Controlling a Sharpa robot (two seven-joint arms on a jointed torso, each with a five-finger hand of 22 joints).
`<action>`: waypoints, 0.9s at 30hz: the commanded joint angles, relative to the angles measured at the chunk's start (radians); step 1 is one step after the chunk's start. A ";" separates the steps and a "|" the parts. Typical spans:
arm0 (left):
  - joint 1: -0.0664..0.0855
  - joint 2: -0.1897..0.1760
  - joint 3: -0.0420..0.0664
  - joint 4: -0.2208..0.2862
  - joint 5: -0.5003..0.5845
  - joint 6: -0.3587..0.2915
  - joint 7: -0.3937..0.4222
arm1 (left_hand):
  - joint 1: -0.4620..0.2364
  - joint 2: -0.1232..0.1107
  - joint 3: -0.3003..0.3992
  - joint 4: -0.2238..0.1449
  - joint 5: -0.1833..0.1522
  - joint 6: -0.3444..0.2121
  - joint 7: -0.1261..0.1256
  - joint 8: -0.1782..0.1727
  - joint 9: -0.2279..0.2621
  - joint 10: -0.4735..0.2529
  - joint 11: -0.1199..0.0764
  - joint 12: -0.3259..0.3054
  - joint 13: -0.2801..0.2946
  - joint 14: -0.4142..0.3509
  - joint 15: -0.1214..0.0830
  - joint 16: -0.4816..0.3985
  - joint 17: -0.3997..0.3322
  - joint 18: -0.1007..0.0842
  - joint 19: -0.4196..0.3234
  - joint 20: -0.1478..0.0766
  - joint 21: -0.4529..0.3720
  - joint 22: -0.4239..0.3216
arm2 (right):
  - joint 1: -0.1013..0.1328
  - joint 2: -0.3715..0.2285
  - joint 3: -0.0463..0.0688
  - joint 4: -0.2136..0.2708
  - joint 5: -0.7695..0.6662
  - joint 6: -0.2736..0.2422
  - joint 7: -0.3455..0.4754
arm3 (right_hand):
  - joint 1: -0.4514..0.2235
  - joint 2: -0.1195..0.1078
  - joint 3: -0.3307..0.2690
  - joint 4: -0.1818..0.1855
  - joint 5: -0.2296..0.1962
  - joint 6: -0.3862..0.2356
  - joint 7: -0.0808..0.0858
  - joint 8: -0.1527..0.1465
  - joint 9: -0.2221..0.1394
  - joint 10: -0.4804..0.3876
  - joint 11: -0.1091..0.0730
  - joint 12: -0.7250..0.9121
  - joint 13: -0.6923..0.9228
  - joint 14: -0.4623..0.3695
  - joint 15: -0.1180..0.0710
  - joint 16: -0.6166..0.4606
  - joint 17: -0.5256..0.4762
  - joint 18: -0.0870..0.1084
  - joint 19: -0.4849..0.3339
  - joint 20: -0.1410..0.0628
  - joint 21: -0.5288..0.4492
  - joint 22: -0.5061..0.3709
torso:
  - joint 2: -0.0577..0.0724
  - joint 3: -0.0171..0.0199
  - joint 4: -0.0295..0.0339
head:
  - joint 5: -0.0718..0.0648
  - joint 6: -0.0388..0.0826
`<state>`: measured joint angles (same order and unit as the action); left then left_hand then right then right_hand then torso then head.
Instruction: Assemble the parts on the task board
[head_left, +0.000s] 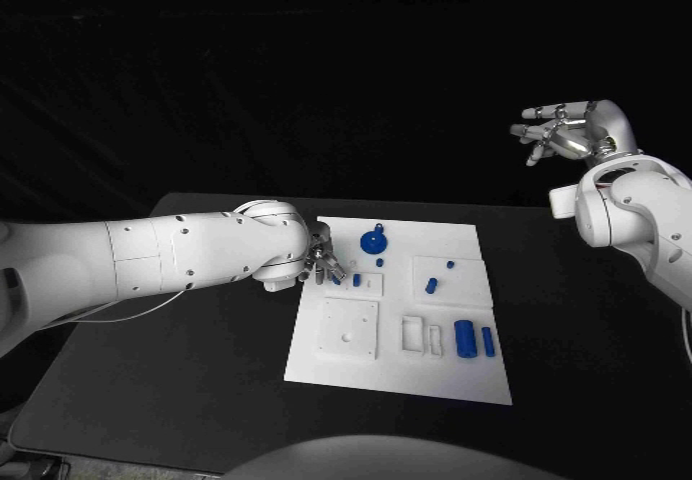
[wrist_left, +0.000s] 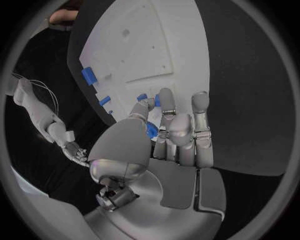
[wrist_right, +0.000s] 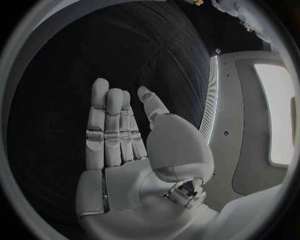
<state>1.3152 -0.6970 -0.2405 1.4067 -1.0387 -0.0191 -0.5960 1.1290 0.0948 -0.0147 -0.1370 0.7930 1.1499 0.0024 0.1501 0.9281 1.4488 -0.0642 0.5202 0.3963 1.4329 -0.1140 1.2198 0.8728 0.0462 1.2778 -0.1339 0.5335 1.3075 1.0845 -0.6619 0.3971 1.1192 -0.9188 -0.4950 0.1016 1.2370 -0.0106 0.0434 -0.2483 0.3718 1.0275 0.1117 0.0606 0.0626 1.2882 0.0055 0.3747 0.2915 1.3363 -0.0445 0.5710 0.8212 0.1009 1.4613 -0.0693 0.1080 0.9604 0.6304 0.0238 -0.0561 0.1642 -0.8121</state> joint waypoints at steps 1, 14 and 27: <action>-0.001 0.003 0.000 0.001 -0.003 0.024 0.011 | 0.002 0.005 0.148 -0.141 0.003 0.006 0.001 0.004 0.001 0.004 0.000 -0.006 0.001 0.006 -0.002 -0.007 0.002 -0.003 0.004 -0.001 0.001 0.017 | 0.000 0.002 0.000 -0.001 0.003 0.014 0.010 | -0.005 0.000 0.006 0.001 -0.001 0.002 0.007 0.002 0.000 0.004 0.004 -0.004 -0.001 -0.004 -0.001 -0.003 -0.001 0.005 0.030 0.003 0.004 -0.001 | 0.000 0.0003 0.0003 | 0.001 -0.001; -0.001 0.013 0.000 -0.006 -0.001 0.030 0.010 | 0.002 0.005 0.148 -0.141 0.003 0.006 0.001 0.004 0.001 0.004 0.000 -0.006 0.001 0.006 -0.002 -0.007 0.002 -0.003 0.004 -0.001 0.001 0.017 | -0.001 0.003 -0.001 -0.004 0.003 0.014 0.011 | -0.005 0.002 0.012 -0.004 -0.006 0.004 0.007 0.002 0.000 0.003 0.004 -0.004 -0.005 -0.007 -0.001 -0.004 -0.002 0.005 0.028 0.003 0.003 -0.003 | 0.000 0.0003 0.0004 | 0.000 -0.004; -0.001 0.029 0.000 -0.017 -0.004 0.048 0.002 | 0.003 0.003 0.150 -0.141 0.007 0.006 0.001 0.004 0.004 0.004 0.000 -0.008 0.003 0.006 -0.002 -0.008 0.002 -0.004 0.004 -0.001 0.000 0.018 | -0.003 0.003 -0.004 -0.002 0.003 0.013 0.012 | -0.006 0.003 0.015 -0.007 -0.006 0.005 0.007 0.001 0.000 0.003 0.004 -0.005 -0.009 -0.007 0.000 -0.005 -0.002 0.005 0.026 0.004 0.003 -0.004 | 0.000 0.0002 0.0002 | -0.001 -0.009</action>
<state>1.3172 -0.6719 -0.2383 1.3871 -1.0414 0.0002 -0.5968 1.1289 0.0947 -0.0147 -0.1371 0.7949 1.1494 0.0029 0.1498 0.9325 1.4487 -0.0638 0.5158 0.3976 1.4329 -0.1139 1.2150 0.8743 0.0462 1.2777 -0.1339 0.5335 1.3081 1.0821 -0.6596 0.3928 1.1157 -0.9164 -0.4929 0.1027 1.2370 -0.0106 0.0516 -0.2565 0.3718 1.0345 0.1124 0.0606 0.0625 1.2882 0.0054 0.3747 0.2838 1.3363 -0.0445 0.5710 0.8204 0.0999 1.4613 -0.0693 0.1080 0.9576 0.6303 0.0240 -0.0559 0.1637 -0.8199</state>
